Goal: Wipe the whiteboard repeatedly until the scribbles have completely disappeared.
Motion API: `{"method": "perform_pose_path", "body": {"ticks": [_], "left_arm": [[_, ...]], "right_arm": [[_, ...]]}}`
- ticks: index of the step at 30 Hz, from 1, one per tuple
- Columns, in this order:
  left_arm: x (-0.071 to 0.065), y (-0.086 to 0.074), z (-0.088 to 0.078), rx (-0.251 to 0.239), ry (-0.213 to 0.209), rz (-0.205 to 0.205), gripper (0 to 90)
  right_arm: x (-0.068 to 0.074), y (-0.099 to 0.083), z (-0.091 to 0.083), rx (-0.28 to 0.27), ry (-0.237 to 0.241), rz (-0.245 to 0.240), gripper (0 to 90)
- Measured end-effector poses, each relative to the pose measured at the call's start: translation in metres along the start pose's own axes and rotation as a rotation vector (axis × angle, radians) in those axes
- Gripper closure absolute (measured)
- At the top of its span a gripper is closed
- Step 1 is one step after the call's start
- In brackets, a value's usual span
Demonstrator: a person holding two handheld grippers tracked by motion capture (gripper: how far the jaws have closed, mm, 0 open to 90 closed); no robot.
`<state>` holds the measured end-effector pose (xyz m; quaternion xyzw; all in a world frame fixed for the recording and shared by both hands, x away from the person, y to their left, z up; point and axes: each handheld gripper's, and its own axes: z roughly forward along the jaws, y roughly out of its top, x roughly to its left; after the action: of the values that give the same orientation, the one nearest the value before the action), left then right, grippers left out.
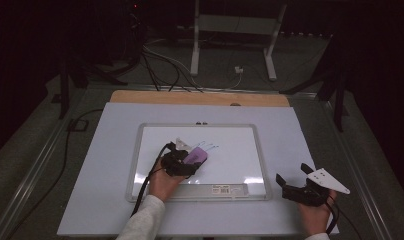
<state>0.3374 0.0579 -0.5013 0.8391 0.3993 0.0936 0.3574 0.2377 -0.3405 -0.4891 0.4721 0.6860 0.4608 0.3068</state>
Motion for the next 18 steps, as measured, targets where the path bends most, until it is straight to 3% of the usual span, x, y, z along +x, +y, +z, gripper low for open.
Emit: {"method": "perform_pose_path", "body": {"ticks": [2, 6, 12, 14, 16, 18], "left_arm": [[0.001, 0.001, 0.001, 0.001, -0.001, -0.004, 41.9], [0.013, 0.005, 0.002, -0.010, 0.055, -0.054, 41.9], [0.048, 0.005, -0.001, -0.037, 0.184, -0.193, 41.9], [0.053, 0.006, -0.002, -0.041, 0.206, -0.224, 41.9], [0.052, 0.007, 0.000, -0.041, 0.215, -0.225, 41.9], [0.047, 0.008, 0.003, -0.049, 0.195, -0.203, 41.9]], "right_arm": [[0.000, 0.000, 0.000, -0.001, 0.000, 0.000, 0.3], [-0.001, 0.000, -0.001, -0.003, -0.002, 0.001, 0.3], [-0.001, 0.000, -0.002, -0.009, -0.008, 0.006, 0.3], [-0.001, 0.000, -0.002, -0.009, -0.007, 0.003, 0.3], [-0.001, 0.000, -0.002, -0.008, -0.005, 0.004, 0.3], [-0.001, 0.001, -0.001, -0.006, -0.003, 0.002, 0.7]]}}
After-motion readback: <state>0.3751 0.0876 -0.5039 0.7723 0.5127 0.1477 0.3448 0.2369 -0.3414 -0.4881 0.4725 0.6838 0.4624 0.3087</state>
